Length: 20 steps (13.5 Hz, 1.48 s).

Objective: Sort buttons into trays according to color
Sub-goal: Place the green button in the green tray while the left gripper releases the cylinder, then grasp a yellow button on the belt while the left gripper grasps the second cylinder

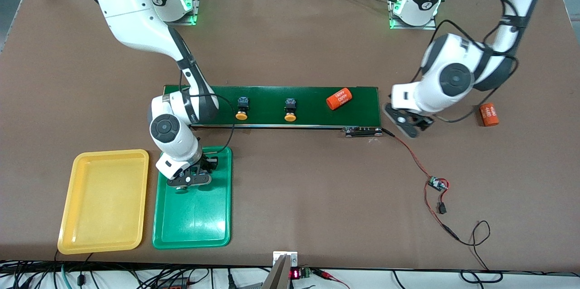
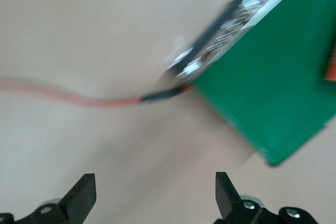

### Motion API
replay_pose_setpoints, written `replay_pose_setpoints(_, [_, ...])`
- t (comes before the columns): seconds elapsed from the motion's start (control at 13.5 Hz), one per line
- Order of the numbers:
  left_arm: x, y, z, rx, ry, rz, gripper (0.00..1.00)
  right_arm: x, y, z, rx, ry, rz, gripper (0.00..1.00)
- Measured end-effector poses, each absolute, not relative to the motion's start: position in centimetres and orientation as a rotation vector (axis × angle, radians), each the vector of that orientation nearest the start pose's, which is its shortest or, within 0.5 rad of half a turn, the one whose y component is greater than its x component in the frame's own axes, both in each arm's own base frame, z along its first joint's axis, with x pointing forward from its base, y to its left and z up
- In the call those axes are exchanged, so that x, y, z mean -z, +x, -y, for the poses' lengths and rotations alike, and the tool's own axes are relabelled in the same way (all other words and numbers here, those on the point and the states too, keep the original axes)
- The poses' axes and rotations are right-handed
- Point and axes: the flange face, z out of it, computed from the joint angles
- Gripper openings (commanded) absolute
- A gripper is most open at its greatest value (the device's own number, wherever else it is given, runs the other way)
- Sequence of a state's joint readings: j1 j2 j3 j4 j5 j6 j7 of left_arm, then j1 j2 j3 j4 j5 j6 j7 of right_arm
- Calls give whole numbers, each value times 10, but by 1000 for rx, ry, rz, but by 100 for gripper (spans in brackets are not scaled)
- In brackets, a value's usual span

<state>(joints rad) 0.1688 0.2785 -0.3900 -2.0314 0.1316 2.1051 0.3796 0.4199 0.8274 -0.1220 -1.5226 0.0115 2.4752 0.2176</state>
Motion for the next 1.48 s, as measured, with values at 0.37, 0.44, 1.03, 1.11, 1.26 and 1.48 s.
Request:
replay_pose_setpoints(0.37, [-288, 566, -32, -354, -3052, -522, 100, -224, 689, -231, 165, -3125, 93, 100])
replay_pose_setpoints(0.44, [-284, 562, -54, -372, -3056, -456, 100, -245, 686, -234, 105, -3120, 84, 100])
replay_pose_setpoints(1.03, [-216, 528, -187, -265, -3039, -104, 100, -310, 600, -250, -182, -3126, -15, 100])
replay_pose_setpoints(1.11, [-207, 525, -192, -281, -3037, -93, 100, -311, 586, -255, -203, -3128, -53, 100])
replay_pose_setpoints(1.26, [-187, 516, -196, -331, -3037, -82, 73, -314, 560, -266, -236, -3133, -123, 100])
replay_pose_setpoints(1.48, [-173, 508, -195, -375, -3040, -81, 38, -305, 531, -290, -275, -3143, -202, 100])
